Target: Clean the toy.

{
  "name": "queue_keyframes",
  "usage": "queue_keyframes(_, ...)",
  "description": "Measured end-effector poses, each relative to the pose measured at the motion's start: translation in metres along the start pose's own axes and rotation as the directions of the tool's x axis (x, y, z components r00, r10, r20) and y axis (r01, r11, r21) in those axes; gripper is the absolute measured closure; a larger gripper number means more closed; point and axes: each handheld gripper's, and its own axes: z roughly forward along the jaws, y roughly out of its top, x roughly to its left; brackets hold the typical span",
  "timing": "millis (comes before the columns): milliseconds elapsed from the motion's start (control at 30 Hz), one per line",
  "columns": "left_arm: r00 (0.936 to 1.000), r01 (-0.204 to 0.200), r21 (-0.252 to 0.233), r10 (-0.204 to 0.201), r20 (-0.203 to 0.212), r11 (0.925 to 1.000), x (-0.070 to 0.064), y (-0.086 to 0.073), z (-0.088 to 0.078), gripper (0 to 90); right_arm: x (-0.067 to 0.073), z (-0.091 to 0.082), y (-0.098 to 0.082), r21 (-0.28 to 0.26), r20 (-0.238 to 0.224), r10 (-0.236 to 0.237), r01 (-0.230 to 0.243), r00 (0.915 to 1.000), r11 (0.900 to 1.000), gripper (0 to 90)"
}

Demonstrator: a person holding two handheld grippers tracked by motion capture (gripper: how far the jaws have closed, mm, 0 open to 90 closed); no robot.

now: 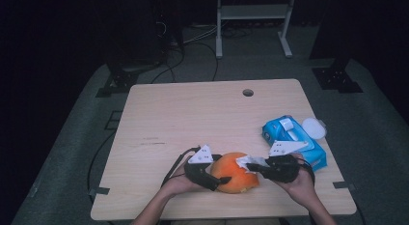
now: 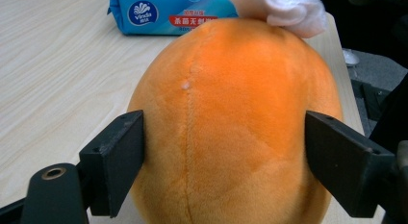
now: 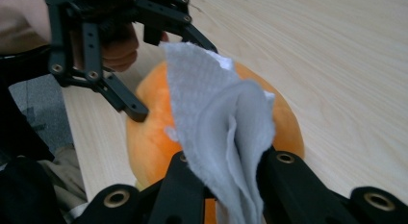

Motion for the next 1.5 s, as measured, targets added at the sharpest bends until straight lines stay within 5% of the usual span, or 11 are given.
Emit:
queue_keyframes(233, 1.0000, 0.000, 0.007, 0.000, -0.007, 1.0000, -0.001, 0.002, 0.001, 16.4, -0.024, 0.001, -0.019, 0.035, 0.007, 0.106, -0.106, 0.9943, 0.994, 81.8)
queue_keyframes(433, 0.9994, -0.030, 0.017, 0.030, -0.015, 0.9994, -0.006, 0.004, 0.002, 16.2, -0.009, 0.002, -0.004, 0.013, 0.013, 0.029, -0.030, 0.9995, 0.999, 81.7)
queue_keyframes(667, 0.9984, -0.053, 0.019, 0.054, -0.021, 0.9984, -0.013, 0.008, 0.007, 16.3, -0.018, 0.001, -0.015, 0.029, 0.010, 0.082, -0.082, 0.9966, 0.996, 81.7)
queue_keyframes(900, 0.9969, -0.073, 0.031, 0.074, -0.026, 0.9968, -0.016, 0.008, 0.007, 16.2, -0.002, 0.001, -0.001, 0.004, 0.012, 0.012, -0.012, 0.9999, 1.000, 81.7)
queue_keyframes(1100, 0.9973, -0.067, 0.027, 0.068, -0.026, 0.9974, -0.016, 0.009, 0.007, 16.3, -0.015, 0.000, -0.011, 0.019, 0.033, 0.053, -0.054, 0.9980, 0.998, 81.7)
queue_keyframes(1233, 0.9939, -0.103, 0.049, 0.105, -0.034, 0.9935, -0.023, 0.014, 0.009, 16.2, -0.006, -0.001, -0.003, 0.001, 0.032, 0.025, -0.025, 0.9992, 1.000, 81.7)
queue_keyframes(1300, 0.9930, -0.112, 0.049, 0.114, -0.031, 0.9925, -0.024, 0.014, 0.009, 15.9, 0.000, -0.001, 0.002, -0.017, -0.007, 0.010, -0.010, 0.9999, 1.000, 81.7)
queue_keyframes(1400, 0.9982, -0.058, 0.009, 0.058, 0.012, 0.9983, -0.019, 0.014, 0.005, 12.1, 0.003, 0.003, 0.000, 0.011, 0.000, -0.007, 0.007, 1.0000, 1.000, 81.8)
queue_keyframes(1500, 1.0000, -0.001, -0.007, 0.001, 0.006, 1.0000, -0.010, 0.012, 0.003, 9.3, -0.005, 0.000, -0.005, 0.014, 0.007, 0.009, -0.009, 0.9999, 1.000, 81.8)
